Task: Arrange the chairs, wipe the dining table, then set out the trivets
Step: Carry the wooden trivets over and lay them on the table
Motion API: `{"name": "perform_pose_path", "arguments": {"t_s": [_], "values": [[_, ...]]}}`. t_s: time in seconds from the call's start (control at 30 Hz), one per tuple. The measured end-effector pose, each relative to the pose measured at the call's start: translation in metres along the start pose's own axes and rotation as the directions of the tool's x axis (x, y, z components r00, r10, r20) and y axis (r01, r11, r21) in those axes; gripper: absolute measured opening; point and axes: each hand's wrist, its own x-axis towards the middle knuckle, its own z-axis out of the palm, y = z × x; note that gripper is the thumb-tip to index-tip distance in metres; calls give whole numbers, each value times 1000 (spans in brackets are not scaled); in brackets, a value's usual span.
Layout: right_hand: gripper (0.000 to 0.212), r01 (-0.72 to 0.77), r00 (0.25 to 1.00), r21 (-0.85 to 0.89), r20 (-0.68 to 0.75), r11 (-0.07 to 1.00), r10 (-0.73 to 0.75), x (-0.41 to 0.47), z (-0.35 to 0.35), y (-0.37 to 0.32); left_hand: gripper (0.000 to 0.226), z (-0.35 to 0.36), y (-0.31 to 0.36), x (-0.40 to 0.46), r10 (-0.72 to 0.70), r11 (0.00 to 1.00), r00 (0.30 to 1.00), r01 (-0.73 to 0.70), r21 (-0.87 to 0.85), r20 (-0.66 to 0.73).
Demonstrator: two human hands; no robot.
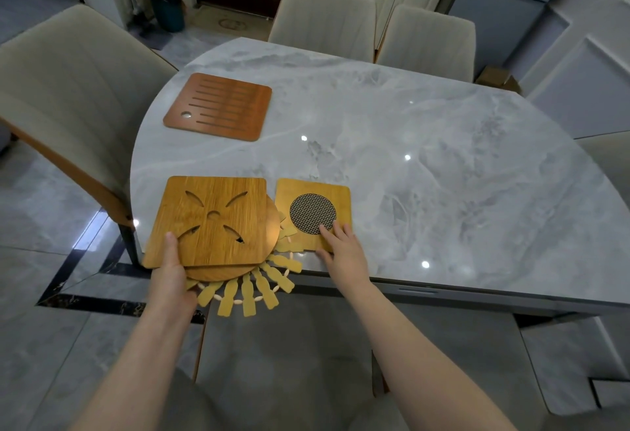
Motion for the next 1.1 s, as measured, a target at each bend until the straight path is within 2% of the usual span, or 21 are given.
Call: {"name": "perform_pose_path", "arguments": {"t_s": [0.23,0.4,0.5,0.57,0.63,0.7,0.77,0.9,1.1], "values": [[52,-14,999,20,-32,1000,14,-2,3,-5,71,-1,-4,2,-6,1000,1000,5,4,6],[53,-13,1000,53,9,999,13,-2,0,-5,69,-1,-5,3,4,1000,999,-5,19,33],[48,-44,999,209,31,977,38,-4,-10,-7,68,2,-7,-2,11,999,999,-13,42,41],[40,-86,994,428,-23,900,106,-11,-22,-12,70,5,-10,-7,-3,999,998,0,49,55],[32,-128,971,636,-76,761,227,-19,-37,-19,71,11,-13,-16,-19,998,996,13,63,90],[28,-133,941,748,-110,650,319,-29,-56,-25,70,18,-19,-29,-24,996,989,11,92,147],[24,-127,930,792,-114,597,349,-30,-69,-30,70,24,-25,-35,-20,993,983,-2,116,184],[25,-125,913,808,-133,575,387,-64,-94,-24,69,38,-39,-65,-62,986,952,13,164,300],[48,-280,850,803,-48,526,525,-112,-128,10,69,62,-73,-114,-161,972,886,66,225,434]]}}
